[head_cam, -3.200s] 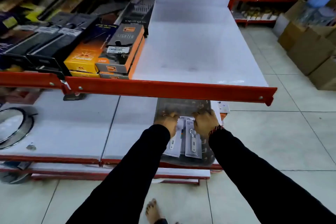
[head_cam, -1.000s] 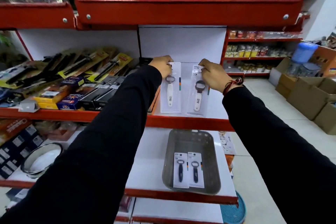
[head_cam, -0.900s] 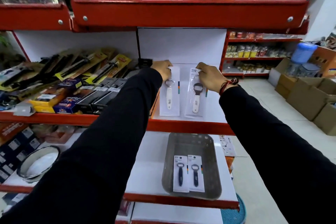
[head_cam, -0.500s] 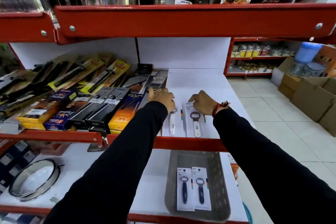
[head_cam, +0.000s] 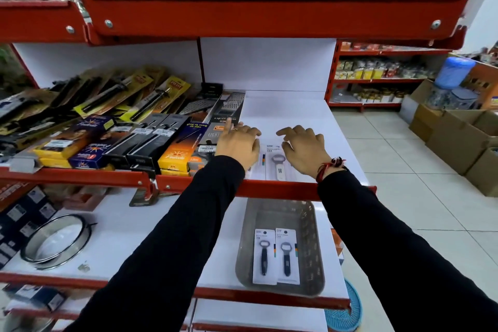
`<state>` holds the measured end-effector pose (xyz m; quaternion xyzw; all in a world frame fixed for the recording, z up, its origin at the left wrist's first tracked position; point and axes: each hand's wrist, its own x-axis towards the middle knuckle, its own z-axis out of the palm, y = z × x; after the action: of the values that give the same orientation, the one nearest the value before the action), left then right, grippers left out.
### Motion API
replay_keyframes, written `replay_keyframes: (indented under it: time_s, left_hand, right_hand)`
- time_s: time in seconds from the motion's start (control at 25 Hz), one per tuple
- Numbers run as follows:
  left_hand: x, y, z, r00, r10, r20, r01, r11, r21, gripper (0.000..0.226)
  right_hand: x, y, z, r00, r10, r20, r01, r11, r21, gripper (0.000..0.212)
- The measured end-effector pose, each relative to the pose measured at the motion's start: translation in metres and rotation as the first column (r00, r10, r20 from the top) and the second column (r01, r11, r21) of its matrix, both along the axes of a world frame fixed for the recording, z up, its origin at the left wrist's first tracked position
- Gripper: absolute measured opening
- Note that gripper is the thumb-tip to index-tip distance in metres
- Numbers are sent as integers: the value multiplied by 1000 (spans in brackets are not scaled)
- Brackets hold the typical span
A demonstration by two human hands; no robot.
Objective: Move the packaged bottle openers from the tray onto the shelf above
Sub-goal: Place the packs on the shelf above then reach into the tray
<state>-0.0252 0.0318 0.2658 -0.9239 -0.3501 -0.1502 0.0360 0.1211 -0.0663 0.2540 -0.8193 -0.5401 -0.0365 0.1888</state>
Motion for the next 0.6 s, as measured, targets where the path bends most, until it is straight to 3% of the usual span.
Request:
replay_keyframes:
  time_s: [0.12, 0.32, 0.44, 0.6]
  left_hand:
    - [-23, -38, -5, 956, -78, 282, 70, 997, 38, 36]
    - [-60, -94, -39, 888, -147, 436, 132, 989, 66, 31]
    - [-67, -114, -74, 929, -72, 364, 93, 995, -40, 30]
    - [-52, -101, -129, 997, -10, 72, 30, 959, -282, 32]
  right_hand:
    - [-26, -41, 2, 999, 42, 9, -43, 994, 101, 38]
    - [-65, -108, -21, 993, 107, -47, -101, 988, 114, 35]
    - [-66, -118, -65, 993, 96, -72, -101, 991, -83, 40]
    - [-45, -102, -134, 981, 24, -192, -92, 931, -352, 44]
